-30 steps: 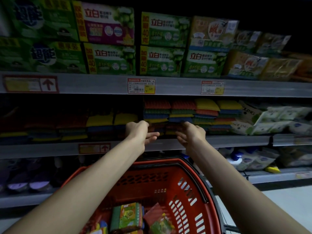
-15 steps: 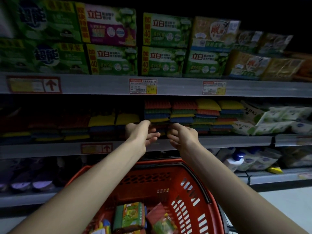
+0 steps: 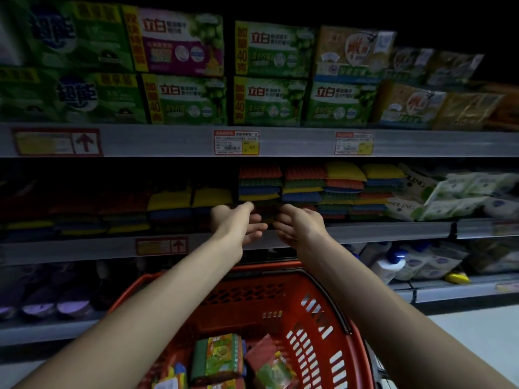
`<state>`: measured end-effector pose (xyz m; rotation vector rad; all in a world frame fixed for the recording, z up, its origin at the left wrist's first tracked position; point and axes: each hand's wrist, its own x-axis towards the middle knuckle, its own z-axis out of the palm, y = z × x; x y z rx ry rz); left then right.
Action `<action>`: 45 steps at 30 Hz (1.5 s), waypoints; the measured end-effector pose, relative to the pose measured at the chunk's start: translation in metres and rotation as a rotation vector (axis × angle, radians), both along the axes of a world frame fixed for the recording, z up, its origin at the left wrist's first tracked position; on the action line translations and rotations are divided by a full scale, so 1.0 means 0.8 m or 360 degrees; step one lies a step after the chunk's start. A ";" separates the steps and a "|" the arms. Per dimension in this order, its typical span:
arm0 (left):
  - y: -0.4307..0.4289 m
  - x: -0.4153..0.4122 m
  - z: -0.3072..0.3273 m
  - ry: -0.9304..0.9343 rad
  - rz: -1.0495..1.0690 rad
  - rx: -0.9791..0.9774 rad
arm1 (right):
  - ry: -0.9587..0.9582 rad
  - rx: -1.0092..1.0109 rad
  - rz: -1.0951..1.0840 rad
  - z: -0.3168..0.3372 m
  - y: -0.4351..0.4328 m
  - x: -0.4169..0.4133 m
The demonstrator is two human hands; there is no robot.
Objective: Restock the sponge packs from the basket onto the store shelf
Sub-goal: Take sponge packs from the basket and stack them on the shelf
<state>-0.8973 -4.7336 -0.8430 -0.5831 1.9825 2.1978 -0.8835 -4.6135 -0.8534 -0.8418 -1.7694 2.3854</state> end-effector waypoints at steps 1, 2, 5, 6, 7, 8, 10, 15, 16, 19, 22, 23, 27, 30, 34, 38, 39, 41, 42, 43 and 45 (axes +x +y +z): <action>0.002 0.003 0.000 0.0035 -0.0051 -0.0053 | -0.0006 0.0010 -0.0015 -0.001 0.007 0.001; 0.004 0.006 -0.001 0.0078 -0.0103 -0.0092 | 0.0000 -0.0016 -0.0017 0.001 0.014 0.004; 0.018 0.013 -0.004 0.0195 -0.0259 -0.0130 | -0.0024 -0.0057 -0.0111 0.003 0.041 0.011; 0.025 0.015 -0.006 0.0208 -0.0296 -0.0121 | -0.0031 -0.0045 -0.0171 0.007 0.048 0.014; 0.031 0.017 -0.007 0.0199 -0.0320 -0.0091 | -0.0040 -0.0022 -0.0247 0.006 0.057 0.014; 0.038 0.019 -0.008 0.0168 -0.0331 -0.0037 | -0.0048 -0.0019 -0.0307 0.009 0.063 0.016; 0.053 0.022 -0.009 0.0083 -0.0333 0.0108 | -0.0061 -0.0027 -0.0384 0.009 0.078 0.018; 0.085 0.022 -0.012 -0.0032 -0.0218 0.0291 | 0.0024 -0.0091 -0.0419 0.005 0.099 0.015; 0.089 0.021 -0.014 -0.0037 -0.0194 0.0318 | 0.0038 -0.0108 -0.0424 0.004 0.100 0.015; 0.096 0.017 -0.018 -0.0009 -0.0138 0.0350 | 0.0039 -0.0105 -0.0457 0.002 0.102 0.011; 0.098 0.012 -0.019 0.0017 -0.0090 0.0343 | 0.0022 -0.0096 -0.0486 0.002 0.104 0.009; 0.099 0.012 -0.018 0.0016 -0.0080 0.0336 | 0.0027 -0.0104 -0.0495 0.002 0.105 0.008; 0.105 0.012 -0.019 0.0002 -0.0077 0.0333 | 0.0018 -0.0108 -0.0536 -0.001 0.109 0.004; 0.109 0.009 -0.022 -0.0020 -0.0049 0.0351 | 0.0007 -0.0099 -0.0543 -0.004 0.110 0.004; 0.111 0.005 -0.019 -0.0059 -0.0031 0.0428 | 0.0021 -0.0115 -0.0512 -0.006 0.110 0.006; 0.111 0.006 -0.016 -0.0044 -0.0009 0.0395 | 0.0014 -0.0093 -0.0427 -0.001 0.108 0.014; 0.111 0.007 -0.017 -0.0041 -0.0005 0.0380 | 0.0007 -0.0083 -0.0405 0.000 0.107 0.017; 0.113 0.007 -0.017 -0.0045 -0.0003 0.0379 | 0.0001 -0.0064 -0.0372 0.002 0.107 0.021; 0.113 0.006 -0.017 -0.0049 0.0013 0.0388 | -0.0001 -0.0060 -0.0364 0.003 0.107 0.023; 0.114 0.005 -0.016 -0.0051 0.0033 0.0404 | 0.0001 -0.0060 -0.0360 0.003 0.107 0.025; 0.116 0.002 -0.016 -0.0058 0.0065 0.0417 | 0.0007 -0.0049 -0.0331 0.004 0.107 0.029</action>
